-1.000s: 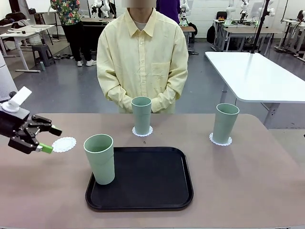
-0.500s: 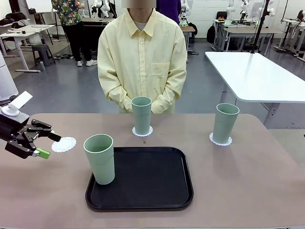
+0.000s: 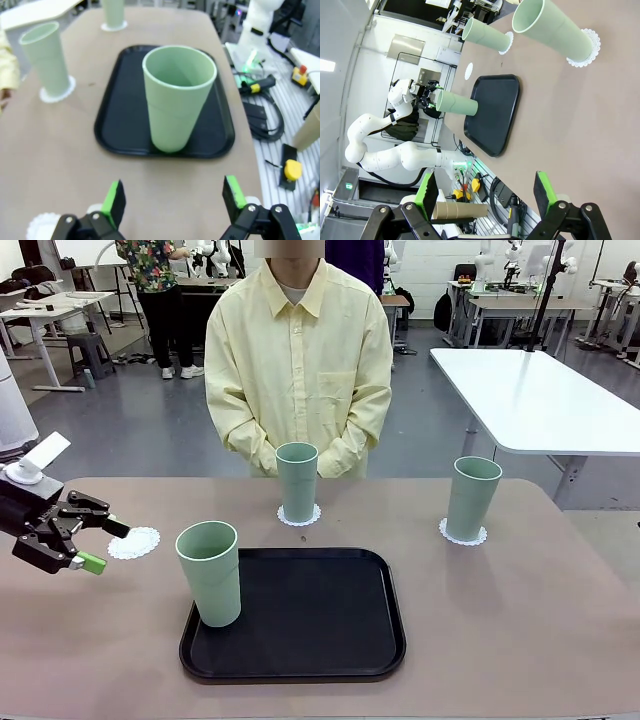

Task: Place coasters on the table and set cups on them.
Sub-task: Take one Reusable plastic cup from the Flat Tray and place it on a coaster set by the human.

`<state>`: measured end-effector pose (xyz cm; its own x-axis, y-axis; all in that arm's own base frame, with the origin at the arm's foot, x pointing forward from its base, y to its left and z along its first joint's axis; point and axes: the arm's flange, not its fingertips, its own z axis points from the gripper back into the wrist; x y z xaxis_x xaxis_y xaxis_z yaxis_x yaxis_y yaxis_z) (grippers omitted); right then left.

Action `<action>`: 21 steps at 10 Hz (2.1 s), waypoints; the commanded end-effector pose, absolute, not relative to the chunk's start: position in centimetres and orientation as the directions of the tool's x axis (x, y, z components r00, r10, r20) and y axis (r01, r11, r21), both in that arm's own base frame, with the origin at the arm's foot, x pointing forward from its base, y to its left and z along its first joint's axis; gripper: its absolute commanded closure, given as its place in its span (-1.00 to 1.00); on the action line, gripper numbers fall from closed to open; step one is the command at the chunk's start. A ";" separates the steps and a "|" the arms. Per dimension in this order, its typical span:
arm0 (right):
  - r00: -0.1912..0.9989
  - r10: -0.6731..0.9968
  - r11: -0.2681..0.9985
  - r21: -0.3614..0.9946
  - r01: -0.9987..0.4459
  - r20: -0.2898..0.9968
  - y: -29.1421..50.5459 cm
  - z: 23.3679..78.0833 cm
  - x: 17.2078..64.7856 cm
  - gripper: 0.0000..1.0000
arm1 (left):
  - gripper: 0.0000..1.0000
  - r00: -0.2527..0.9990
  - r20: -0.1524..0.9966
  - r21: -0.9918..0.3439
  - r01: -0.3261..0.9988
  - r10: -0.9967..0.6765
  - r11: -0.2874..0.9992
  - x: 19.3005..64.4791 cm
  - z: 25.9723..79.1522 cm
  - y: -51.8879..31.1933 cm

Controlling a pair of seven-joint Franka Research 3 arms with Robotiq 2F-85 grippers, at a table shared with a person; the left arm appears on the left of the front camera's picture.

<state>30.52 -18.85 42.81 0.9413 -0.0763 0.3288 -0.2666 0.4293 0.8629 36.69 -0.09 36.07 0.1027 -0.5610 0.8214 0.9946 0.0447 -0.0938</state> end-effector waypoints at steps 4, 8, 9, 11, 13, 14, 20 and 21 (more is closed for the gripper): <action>0.942 -0.082 0.418 0.869 -0.265 0.326 -18.8 42.7 30.4 -1.00 | -1.00 -0.036 0.851 -0.001 0.998 -0.524 -0.070 37.4 30.1 -3.3; 0.942 -0.082 0.418 0.869 -0.265 0.326 -18.8 42.7 30.4 -1.00 | -1.00 -0.029 0.927 0.011 0.999 -0.374 -0.050 38.4 28.3 -4.3; 0.942 -0.082 0.418 0.869 -0.265 0.326 -18.8 42.7 30.4 -1.00 | -1.00 -0.021 0.932 0.001 0.998 -0.362 -0.058 38.5 27.8 -4.4; 0.942 -0.082 0.418 0.869 -0.265 0.326 -18.8 42.7 30.4 -1.00 | -1.00 -0.014 0.940 -0.015 0.997 -0.342 -0.080 38.5 26.7 -4.9; 0.942 -0.082 0.418 0.869 -0.265 0.326 -18.8 42.7 30.4 -1.00 | -1.00 -0.041 0.955 0.007 0.993 -0.295 -0.115 38.4 26.6 -5.8; 0.942 -0.082 0.418 0.869 -0.265 0.326 -18.8 42.7 30.4 -1.00 | -1.00 -0.046 0.957 0.011 0.992 -0.286 -0.123 38.5 26.5 -6.2; 0.942 -0.082 0.418 0.869 -0.265 0.326 -18.8 42.7 30.4 -1.00 | -1.00 -0.071 0.966 0.026 0.983 -0.248 -0.180 39.4 25.5 -8.7; 0.942 -0.082 0.418 0.869 -0.265 0.326 -18.8 42.7 30.4 -1.00 | -1.00 -0.072 0.967 0.026 0.982 -0.246 -0.187 39.4 25.4 -8.8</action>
